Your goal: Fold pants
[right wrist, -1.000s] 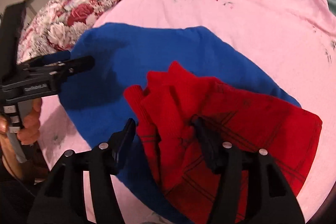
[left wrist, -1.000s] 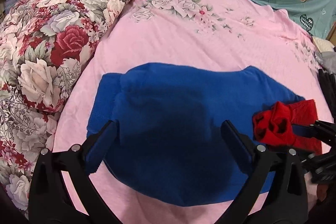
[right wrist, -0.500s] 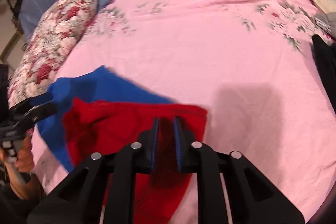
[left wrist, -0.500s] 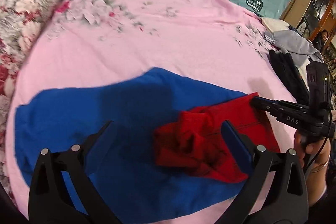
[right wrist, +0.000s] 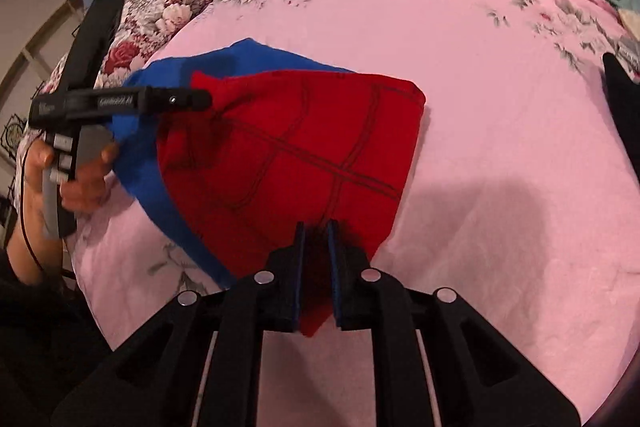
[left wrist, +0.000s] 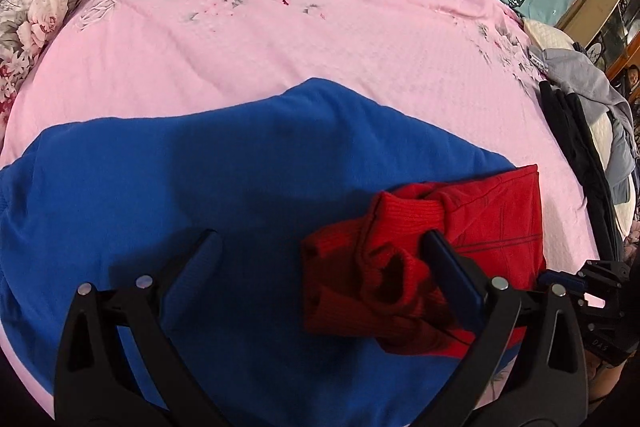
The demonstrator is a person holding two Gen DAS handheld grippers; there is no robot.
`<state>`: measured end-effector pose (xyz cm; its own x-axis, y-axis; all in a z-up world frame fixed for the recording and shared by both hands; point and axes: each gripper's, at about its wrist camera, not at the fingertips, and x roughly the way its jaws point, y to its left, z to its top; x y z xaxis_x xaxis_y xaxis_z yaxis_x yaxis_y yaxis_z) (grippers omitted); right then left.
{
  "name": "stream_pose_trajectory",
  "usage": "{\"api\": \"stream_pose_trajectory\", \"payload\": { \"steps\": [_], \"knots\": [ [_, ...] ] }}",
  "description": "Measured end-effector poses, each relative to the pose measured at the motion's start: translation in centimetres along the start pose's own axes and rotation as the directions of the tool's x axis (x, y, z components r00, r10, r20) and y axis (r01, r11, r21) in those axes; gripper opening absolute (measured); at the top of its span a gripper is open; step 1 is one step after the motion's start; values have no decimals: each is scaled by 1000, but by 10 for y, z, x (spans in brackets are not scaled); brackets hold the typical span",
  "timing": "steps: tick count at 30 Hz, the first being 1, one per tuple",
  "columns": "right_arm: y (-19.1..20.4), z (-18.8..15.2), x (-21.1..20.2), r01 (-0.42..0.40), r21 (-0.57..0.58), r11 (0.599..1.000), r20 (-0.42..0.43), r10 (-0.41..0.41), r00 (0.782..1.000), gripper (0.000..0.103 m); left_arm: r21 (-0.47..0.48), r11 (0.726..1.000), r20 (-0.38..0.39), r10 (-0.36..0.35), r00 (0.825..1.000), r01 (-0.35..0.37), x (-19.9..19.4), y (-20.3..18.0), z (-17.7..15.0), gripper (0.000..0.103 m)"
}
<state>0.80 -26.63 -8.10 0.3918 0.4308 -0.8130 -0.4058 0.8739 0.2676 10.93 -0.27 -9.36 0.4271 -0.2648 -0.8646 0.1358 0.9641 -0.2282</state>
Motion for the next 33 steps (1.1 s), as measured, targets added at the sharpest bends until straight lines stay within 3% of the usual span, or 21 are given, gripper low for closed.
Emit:
{"api": "stream_pose_trajectory", "payload": {
  "steps": [5,8,11,14,15,21,25,28,33],
  "knots": [
    [-2,9,-11,-54,24,998,51,53,997,23,6,1000,30,7,1000,-7,-11,2,-3,101],
    [-1,12,14,-17,4,1000,-13,18,1000,26,-34,999,18,-1,1000,2,-6,10,-6,101],
    [-3,18,14,-35,15,999,5,35,999,28,-15,1000,39,1,999,0,-16,8,-10,101],
    [-9,25,5,-23,55,998,59,20,998,49,-34,999,92,-3,996,6,-40,19,-17,101],
    [-12,27,2,-10,75,997,89,3,996,53,-40,999,114,11,993,-6,-47,24,-19,101],
    [-27,36,11,-31,191,981,122,8,992,53,-172,979,196,140,971,-106,-98,79,-42,101],
    [-31,39,16,-47,220,974,139,17,990,53,-307,916,191,326,926,-259,-117,120,-63,98],
    [-33,40,17,-54,237,970,141,20,990,53,-374,900,136,293,947,-225,-114,145,-75,98],
    [-30,42,16,-37,219,975,146,5,989,53,-385,899,97,263,960,-207,-99,151,-72,94]
  ]
}}
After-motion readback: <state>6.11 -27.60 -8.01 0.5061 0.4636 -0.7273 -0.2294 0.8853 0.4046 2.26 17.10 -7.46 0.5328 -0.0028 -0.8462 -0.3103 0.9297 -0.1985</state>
